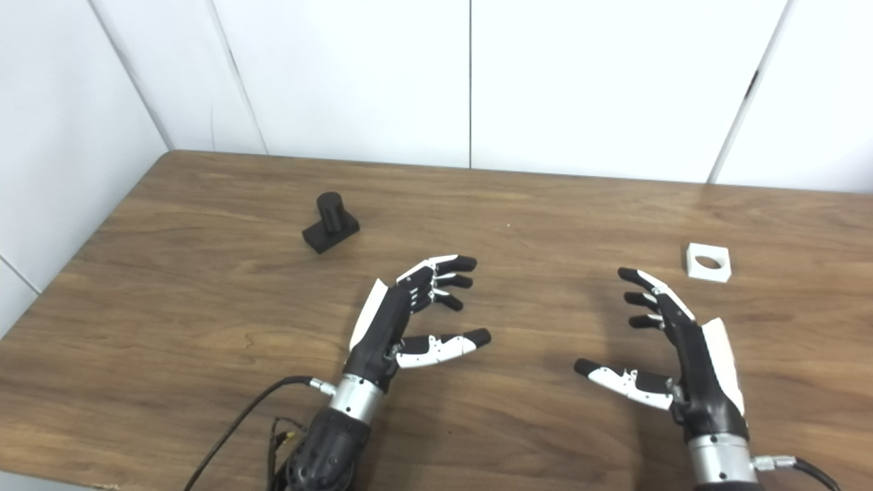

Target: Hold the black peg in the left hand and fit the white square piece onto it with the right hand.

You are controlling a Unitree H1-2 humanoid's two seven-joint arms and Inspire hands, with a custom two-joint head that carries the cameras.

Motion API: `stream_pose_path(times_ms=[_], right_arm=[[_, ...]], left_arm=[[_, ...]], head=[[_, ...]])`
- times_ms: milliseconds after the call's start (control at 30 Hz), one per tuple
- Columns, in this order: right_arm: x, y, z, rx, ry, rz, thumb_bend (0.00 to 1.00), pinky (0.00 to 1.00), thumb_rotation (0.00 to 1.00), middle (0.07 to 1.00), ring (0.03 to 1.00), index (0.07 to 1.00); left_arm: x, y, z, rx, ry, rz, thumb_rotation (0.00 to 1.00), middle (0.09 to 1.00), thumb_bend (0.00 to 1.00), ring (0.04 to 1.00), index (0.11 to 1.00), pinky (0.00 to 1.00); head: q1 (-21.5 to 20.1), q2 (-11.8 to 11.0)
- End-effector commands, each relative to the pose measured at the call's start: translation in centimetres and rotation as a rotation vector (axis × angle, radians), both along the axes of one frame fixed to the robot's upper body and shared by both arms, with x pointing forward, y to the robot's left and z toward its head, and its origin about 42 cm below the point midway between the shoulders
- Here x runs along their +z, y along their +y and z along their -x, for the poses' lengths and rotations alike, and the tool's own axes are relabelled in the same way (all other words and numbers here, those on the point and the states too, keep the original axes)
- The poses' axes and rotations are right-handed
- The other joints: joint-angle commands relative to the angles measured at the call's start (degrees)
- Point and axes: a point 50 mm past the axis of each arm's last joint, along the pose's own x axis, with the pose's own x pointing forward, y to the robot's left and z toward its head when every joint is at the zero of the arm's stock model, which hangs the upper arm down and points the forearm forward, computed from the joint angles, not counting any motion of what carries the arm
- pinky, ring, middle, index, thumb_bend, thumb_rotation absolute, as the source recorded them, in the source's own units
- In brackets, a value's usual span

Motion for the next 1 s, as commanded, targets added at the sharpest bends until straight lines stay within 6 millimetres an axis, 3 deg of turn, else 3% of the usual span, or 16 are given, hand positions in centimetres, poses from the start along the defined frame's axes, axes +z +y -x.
stream_pose_path(times_ms=[0,333,967], right_arm=[[1.9,0.3,-0.4,0.009,-0.078,-0.004,0.71,0.64,0.00,0.855,0.773,0.808],[2.1,0.2,-0.3,0.003,-0.071,-0.007,0.71,0.63,0.00,0.854,0.762,0.806],[2.0,0.2,-0.3,0.007,-0.072,-0.010,0.70,0.61,0.00,0.850,0.743,0.798]], left_arm=[[1.8,1.0,-0.3,0.042,-0.054,-0.067,0.24,0.759,0.75,0.702,0.734,0.56],[4.8,3.0,-0.6,0.165,-0.045,-0.282,0.19,0.738,0.75,0.672,0.742,0.55],[8.7,7.2,-3.9,0.330,-0.145,-0.516,0.26,0.751,0.71,0.694,0.748,0.57]], head=[[0.18,-0.12],[0.30,-0.31],[0.66,-0.46]])
